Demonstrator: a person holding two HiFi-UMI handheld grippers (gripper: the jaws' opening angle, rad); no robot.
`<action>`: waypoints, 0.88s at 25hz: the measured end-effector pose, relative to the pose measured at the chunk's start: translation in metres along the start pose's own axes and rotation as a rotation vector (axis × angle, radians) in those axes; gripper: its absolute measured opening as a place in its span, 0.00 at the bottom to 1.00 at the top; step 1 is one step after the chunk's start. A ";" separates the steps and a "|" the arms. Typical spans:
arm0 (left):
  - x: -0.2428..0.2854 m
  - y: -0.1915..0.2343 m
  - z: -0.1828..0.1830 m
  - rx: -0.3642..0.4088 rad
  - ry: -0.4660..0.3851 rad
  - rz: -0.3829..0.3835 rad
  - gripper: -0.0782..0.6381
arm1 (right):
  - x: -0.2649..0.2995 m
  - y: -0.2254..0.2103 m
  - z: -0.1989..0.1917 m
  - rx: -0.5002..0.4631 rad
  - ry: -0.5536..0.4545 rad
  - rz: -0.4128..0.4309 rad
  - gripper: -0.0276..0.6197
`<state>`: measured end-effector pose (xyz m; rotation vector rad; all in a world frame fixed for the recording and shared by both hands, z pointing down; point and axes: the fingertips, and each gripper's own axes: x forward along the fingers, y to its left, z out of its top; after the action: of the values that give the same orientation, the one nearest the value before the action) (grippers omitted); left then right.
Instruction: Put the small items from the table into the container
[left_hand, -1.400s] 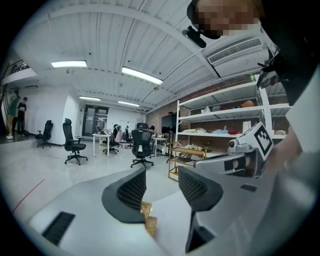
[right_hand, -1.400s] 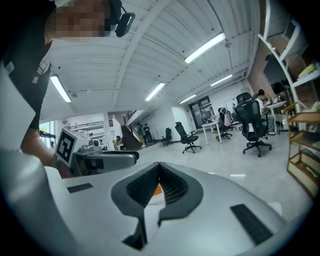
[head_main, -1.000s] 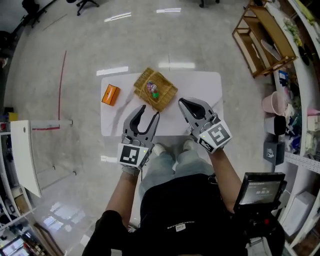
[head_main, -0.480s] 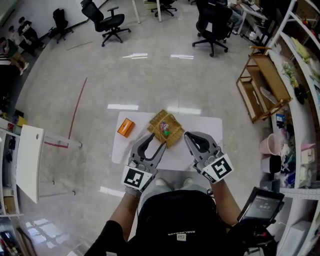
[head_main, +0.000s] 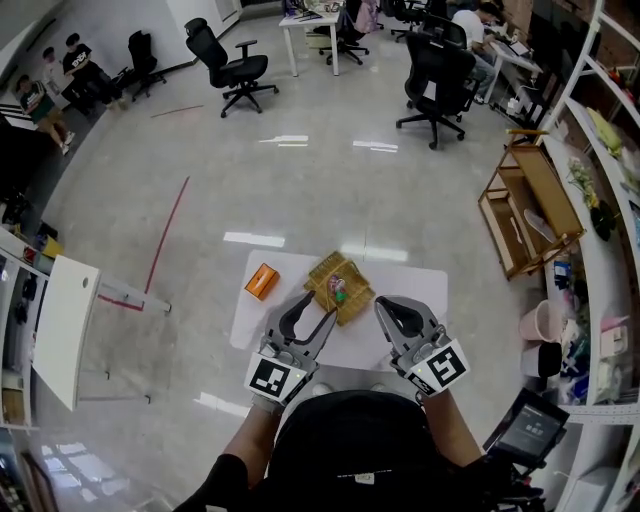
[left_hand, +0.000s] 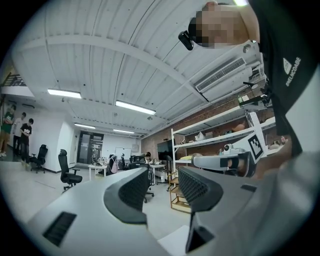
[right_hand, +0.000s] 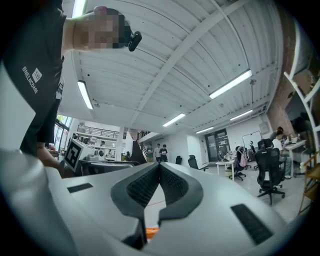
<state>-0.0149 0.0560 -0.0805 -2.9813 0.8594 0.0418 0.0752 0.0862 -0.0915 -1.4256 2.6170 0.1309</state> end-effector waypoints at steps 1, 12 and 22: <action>0.002 -0.001 0.001 -0.001 -0.003 -0.001 0.38 | 0.000 0.000 0.001 0.001 -0.001 0.003 0.06; 0.015 -0.008 -0.005 -0.027 -0.012 0.009 0.38 | -0.004 -0.009 0.001 -0.025 0.007 0.024 0.06; 0.017 -0.007 -0.014 -0.057 -0.001 0.014 0.38 | -0.005 -0.009 -0.007 -0.022 0.032 0.025 0.06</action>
<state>0.0036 0.0519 -0.0671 -3.0276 0.8939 0.0686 0.0842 0.0843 -0.0835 -1.4138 2.6675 0.1416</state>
